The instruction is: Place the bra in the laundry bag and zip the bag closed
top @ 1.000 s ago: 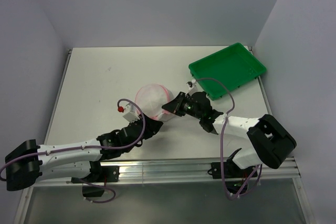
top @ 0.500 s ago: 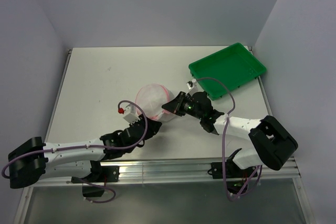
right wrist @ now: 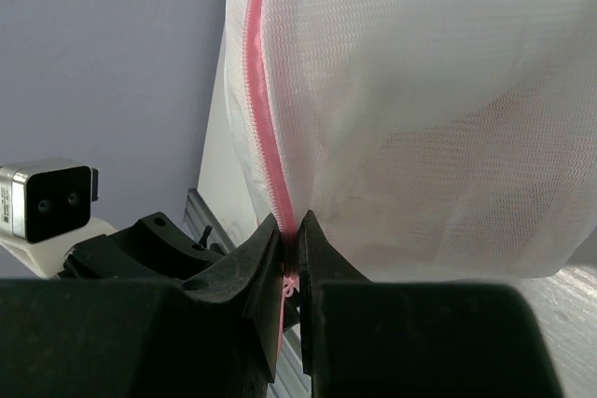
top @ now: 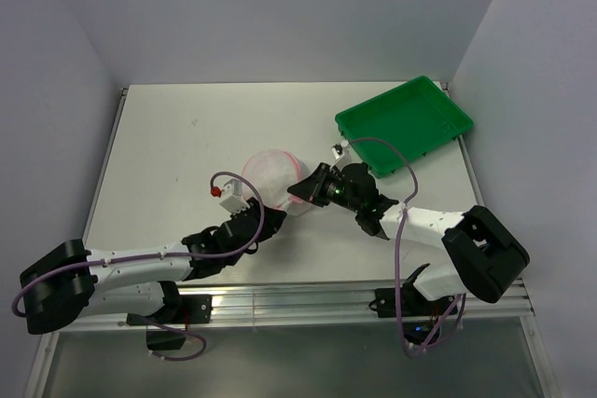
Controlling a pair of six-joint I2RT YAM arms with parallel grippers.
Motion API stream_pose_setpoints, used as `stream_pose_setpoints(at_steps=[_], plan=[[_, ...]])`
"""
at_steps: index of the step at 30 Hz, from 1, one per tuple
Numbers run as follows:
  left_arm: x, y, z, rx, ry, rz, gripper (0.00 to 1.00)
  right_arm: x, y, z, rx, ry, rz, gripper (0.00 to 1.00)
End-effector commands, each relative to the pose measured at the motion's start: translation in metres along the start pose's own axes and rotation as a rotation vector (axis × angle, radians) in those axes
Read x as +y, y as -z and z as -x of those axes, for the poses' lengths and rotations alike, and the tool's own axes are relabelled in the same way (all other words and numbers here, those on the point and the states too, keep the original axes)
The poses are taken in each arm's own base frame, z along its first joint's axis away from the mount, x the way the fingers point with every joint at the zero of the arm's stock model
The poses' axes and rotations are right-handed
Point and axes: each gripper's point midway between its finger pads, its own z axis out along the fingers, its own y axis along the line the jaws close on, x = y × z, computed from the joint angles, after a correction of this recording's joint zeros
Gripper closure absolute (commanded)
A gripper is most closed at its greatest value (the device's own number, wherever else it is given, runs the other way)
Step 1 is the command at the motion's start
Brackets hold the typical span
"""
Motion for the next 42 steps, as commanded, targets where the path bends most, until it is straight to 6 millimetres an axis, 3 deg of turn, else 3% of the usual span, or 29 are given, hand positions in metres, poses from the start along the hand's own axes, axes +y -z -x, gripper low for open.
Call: stream_pose_setpoints(at_steps=[1,6,16,28,37,41,42], plan=[[-0.018,-0.002,0.005,-0.010,0.024,-0.056,0.69,0.011,0.006,0.007,-0.030,0.034,0.047,0.96],[-0.019,-0.002,0.008,-0.016,0.022,-0.058,0.76,0.009,0.006,0.006,-0.030,0.037,0.041,0.96],[-0.008,0.000,0.000,0.010,0.039,-0.038,1.00,0.005,0.004,0.007,-0.027,0.044,0.025,0.96],[0.007,0.013,0.001,0.025,0.004,-0.032,1.00,-0.002,-0.002,0.023,0.052,0.125,0.047,0.98],[0.028,0.027,0.019,-0.033,-0.040,0.028,1.00,0.004,-0.004,0.027,0.167,0.232,0.106,0.98],[0.041,0.034,0.029,-0.068,-0.067,0.069,1.00,0.012,-0.015,0.034,0.212,0.281,0.154,0.98],[0.040,0.036,0.033,-0.081,-0.069,0.074,1.00,0.002,-0.022,0.029,0.251,0.270,0.126,0.98]])
